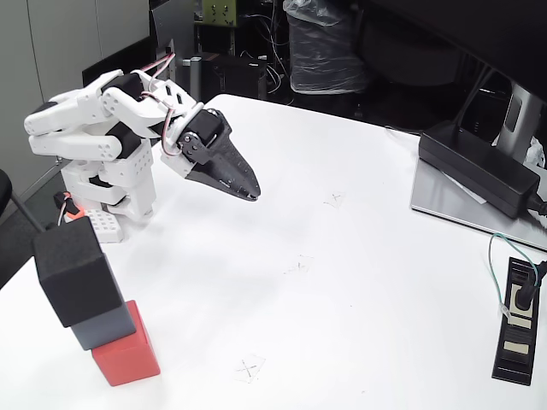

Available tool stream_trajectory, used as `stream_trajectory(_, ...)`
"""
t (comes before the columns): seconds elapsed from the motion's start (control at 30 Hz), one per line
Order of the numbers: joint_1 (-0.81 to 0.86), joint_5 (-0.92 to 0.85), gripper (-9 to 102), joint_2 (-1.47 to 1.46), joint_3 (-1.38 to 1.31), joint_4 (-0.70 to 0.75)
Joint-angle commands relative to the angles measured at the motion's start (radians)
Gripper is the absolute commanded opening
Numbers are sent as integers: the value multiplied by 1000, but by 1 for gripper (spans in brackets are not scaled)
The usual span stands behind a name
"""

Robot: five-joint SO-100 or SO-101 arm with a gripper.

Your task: Stack the three blocks in an ordered color.

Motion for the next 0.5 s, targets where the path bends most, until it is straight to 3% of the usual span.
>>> stream_trajectory(0.0, -6, 8, 0, 8, -3, -6)
stream_trajectory(0.47, -3, 5, 0, 6, 0, -20)
